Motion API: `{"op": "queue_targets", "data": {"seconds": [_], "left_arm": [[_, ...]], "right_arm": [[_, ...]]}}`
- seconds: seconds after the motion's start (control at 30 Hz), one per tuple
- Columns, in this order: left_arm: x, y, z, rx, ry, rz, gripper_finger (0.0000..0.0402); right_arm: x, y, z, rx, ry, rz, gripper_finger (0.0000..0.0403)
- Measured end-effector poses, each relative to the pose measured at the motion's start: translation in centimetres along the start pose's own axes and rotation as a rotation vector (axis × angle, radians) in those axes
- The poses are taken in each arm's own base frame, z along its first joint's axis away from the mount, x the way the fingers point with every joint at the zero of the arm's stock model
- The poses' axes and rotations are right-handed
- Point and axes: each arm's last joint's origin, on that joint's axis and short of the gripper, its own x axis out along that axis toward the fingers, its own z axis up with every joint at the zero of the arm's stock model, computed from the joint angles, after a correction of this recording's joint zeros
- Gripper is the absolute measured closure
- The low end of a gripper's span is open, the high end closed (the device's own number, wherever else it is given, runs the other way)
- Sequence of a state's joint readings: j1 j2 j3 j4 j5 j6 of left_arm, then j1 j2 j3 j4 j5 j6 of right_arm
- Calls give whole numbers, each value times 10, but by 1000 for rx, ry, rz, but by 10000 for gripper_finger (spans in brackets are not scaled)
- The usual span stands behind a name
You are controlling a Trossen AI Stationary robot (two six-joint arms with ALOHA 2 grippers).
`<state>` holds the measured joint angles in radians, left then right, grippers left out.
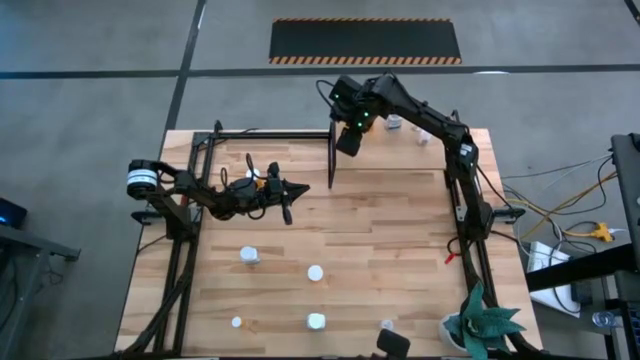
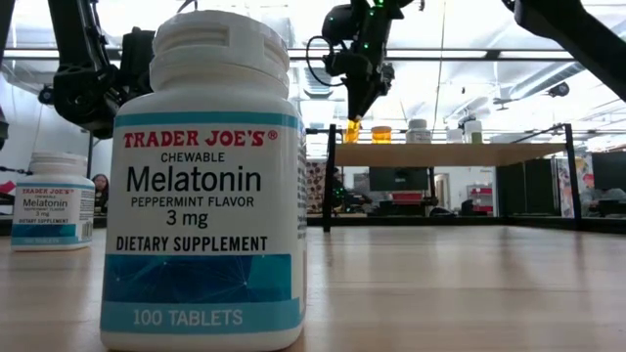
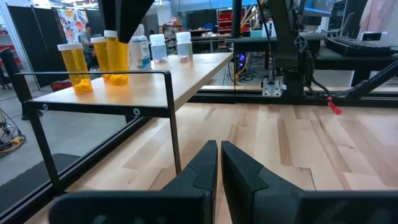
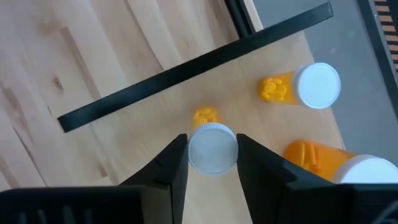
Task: Pick and place medicine bottles onto shelf by color
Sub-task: Put the top small orange pill bottle on the shelf aligned with the other small orange pill bottle
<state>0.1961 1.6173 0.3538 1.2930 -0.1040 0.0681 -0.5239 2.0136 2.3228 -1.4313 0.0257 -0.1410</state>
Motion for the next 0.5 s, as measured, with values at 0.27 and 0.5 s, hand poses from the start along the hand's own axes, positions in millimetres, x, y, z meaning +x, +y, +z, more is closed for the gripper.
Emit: {"op": "queue_targets", "data": {"seconds": [0.27,0.5], "left_arm": [[0,0,0,0,-1,0,398],[0,0,0,0,-1,0,398]], "right_arm": [[6,-1,-2,5,21,2,268],[7,-1,0,13,7,-1,251]]}}
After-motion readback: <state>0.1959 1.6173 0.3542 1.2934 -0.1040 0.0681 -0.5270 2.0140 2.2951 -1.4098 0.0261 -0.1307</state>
